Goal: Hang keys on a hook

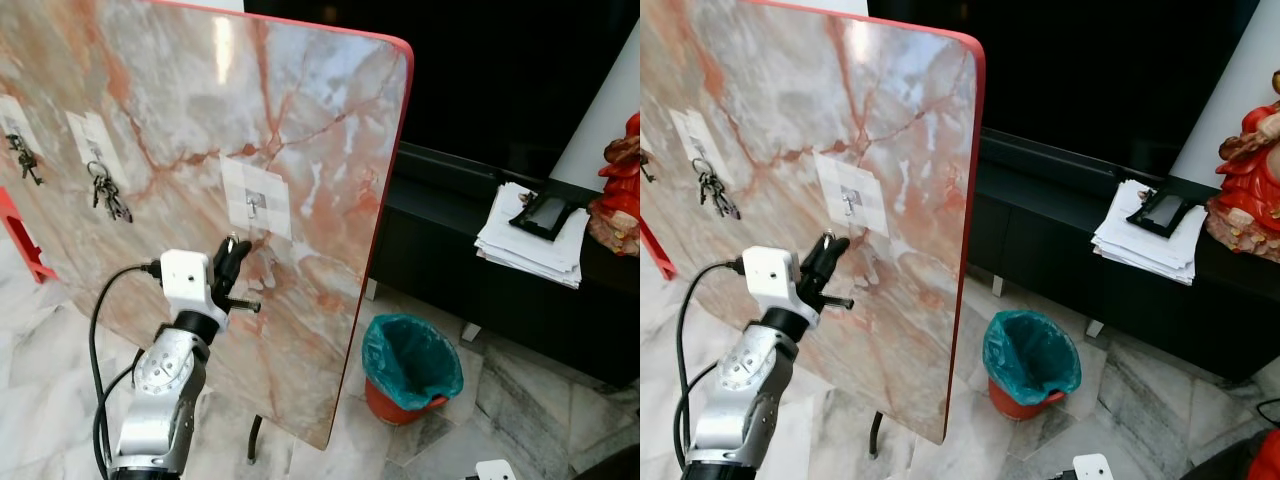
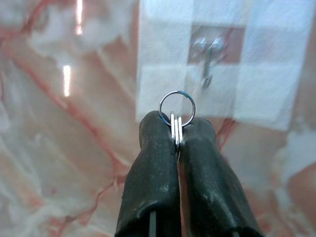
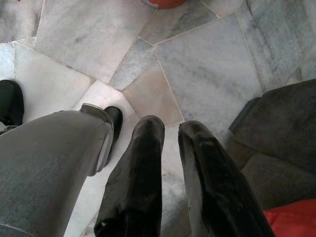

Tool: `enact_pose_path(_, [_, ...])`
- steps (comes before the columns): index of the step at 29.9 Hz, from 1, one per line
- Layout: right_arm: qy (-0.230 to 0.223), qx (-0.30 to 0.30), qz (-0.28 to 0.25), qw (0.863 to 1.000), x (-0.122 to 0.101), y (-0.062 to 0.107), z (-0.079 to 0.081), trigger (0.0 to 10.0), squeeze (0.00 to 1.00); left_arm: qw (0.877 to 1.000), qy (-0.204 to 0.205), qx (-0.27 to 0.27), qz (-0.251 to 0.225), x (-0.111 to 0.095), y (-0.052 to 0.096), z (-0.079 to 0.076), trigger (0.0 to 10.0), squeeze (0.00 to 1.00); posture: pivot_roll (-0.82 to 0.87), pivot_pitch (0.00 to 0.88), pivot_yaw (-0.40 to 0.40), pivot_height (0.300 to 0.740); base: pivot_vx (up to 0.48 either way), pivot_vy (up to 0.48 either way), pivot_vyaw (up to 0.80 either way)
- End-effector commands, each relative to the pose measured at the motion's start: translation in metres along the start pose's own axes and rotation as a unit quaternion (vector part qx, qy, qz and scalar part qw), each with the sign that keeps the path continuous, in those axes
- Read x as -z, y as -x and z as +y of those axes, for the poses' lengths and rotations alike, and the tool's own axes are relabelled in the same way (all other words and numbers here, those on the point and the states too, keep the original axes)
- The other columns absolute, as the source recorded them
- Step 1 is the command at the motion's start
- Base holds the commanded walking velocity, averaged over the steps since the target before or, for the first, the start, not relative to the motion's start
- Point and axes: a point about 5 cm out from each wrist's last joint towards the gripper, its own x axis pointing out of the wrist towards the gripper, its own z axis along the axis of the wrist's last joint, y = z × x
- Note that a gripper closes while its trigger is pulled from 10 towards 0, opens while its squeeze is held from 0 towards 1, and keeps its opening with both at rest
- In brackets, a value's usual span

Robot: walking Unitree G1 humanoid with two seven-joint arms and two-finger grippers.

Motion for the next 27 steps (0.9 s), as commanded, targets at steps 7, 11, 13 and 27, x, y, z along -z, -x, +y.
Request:
enact_pose_path(7, [0.001,0.003,0.003,1.000,0.000,0.000,-0.003,10.0,0.00,0.999,0.005,0.037,0.030,-0.004,-0.011,-0.008,10.0,0.00,0.07,0.000,-0.059,0.715,0.000,0.000,0.00])
enact_pose_path(11, [0.001,0.003,0.002,1.000,-0.001,0.000,-0.003,10.0,0.00,0.999,0.007,0.036,0.032,-0.010,-0.017,-0.007,10.0,0.00,0.07,0.000,-0.061,0.715,0.000,0.000,0.00])
enact_pose_path(13, [0.001,0.003,0.002,1.000,-0.001,0.000,-0.003,10.0,0.00,0.999,0.009,0.036,0.031,-0.012,-0.019,-0.007,10.0,0.00,0.07,0.000,-0.060,0.715,0.000,0.000,0.00])
enact_pose_path(27, [0.002,0.001,0.002,1.000,-0.001,0.000,-0.002,10.0,0.00,0.999,0.008,0.042,0.025,-0.023,-0.022,-0.011,10.0,0.00,0.07,0.000,-0.060,0.715,0.000,0.000,0.00])
